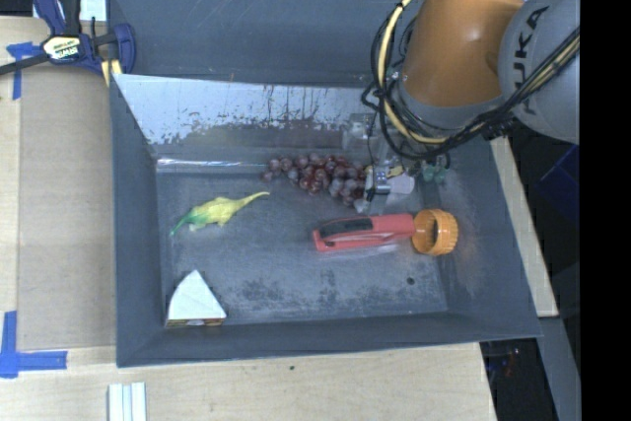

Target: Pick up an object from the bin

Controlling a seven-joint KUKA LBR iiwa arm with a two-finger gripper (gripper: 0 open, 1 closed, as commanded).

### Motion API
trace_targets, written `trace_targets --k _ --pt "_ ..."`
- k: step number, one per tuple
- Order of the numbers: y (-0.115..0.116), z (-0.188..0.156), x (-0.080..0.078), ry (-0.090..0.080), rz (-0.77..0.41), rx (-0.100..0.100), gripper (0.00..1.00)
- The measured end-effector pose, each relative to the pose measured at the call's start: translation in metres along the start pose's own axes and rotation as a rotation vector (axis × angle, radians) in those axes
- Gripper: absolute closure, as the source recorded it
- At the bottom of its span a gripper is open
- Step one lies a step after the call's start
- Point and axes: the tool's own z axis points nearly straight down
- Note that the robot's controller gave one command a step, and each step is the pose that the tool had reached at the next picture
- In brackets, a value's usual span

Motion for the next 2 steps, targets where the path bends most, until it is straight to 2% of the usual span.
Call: trace_targets --k 1,2 --pt "0.0 -0.005 -0.002 -0.008 0.0 0.0 0.0" --pt "0.024 0.032 0.006 -0.008 0.01 -0.001 0.0"
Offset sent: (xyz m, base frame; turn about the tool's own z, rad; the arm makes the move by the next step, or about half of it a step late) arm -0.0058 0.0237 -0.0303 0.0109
